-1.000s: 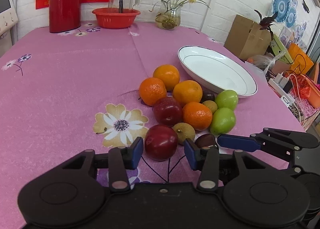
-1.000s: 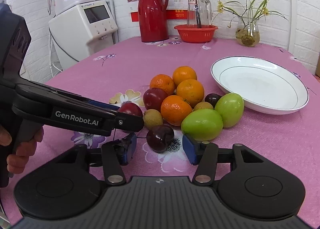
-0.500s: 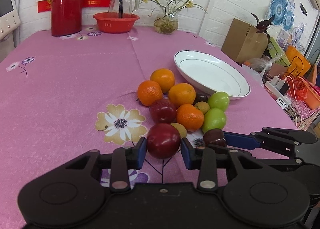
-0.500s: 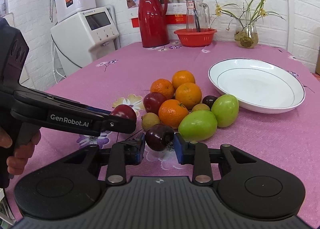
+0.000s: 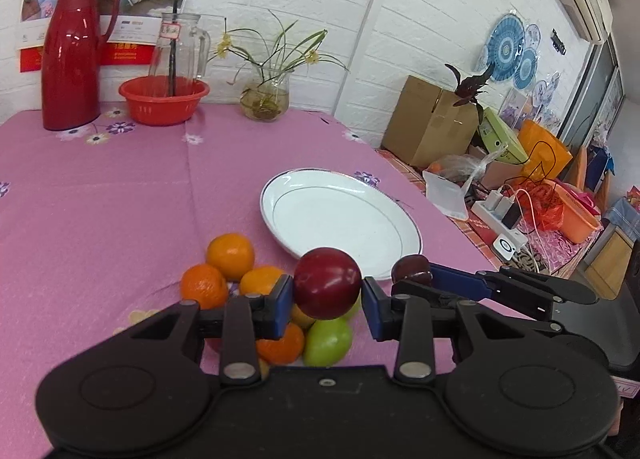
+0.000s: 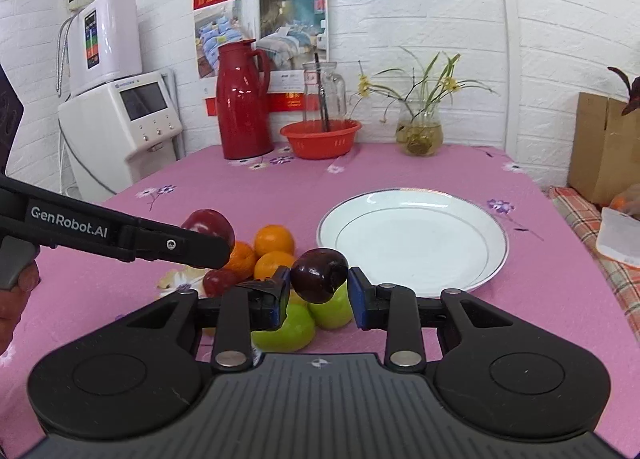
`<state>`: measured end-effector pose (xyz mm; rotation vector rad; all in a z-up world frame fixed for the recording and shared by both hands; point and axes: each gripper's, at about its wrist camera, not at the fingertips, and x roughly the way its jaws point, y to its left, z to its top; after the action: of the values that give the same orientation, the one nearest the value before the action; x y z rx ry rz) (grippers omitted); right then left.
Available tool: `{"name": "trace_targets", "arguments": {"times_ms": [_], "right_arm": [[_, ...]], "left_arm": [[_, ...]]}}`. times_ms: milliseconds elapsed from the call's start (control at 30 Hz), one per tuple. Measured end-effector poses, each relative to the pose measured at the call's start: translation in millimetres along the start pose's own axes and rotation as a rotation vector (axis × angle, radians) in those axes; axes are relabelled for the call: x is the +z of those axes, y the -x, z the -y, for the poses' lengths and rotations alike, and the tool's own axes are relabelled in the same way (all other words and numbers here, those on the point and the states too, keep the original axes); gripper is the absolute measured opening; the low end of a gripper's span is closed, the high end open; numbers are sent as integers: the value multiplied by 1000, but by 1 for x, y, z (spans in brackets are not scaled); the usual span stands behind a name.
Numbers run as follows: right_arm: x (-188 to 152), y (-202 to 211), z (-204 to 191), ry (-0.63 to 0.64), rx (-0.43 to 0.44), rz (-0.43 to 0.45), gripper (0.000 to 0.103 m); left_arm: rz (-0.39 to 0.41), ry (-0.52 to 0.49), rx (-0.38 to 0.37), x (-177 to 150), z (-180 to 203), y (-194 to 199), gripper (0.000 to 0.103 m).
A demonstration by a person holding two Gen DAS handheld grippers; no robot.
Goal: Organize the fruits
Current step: 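Carry the red apple and dark plum onto the white plate and release both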
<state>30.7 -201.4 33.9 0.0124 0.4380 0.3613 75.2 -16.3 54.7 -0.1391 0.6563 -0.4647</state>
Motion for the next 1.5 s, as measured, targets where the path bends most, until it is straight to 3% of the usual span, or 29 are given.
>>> {"name": "trace_targets", "arguments": {"times_ms": [267,633,867,1433,1500], "right_arm": [[14,-45,43,0,-81,-12,54],[25,-119,79,31,-97,-88,54],[28,-147,86,73,-100,-138,54],[30,-163,82,127,-83,-172,54],[29,-163,81,139,-87,-165,66]], "left_arm": [[0,28,-21,37,2,-56,103],[-72,131,-13,61,-28,-144,103],[-82,138,-12,66,-37,-160,103],[-100,133,10,66,-43,-175,103],[-92,126,16,66,-42,-173,103]]}}
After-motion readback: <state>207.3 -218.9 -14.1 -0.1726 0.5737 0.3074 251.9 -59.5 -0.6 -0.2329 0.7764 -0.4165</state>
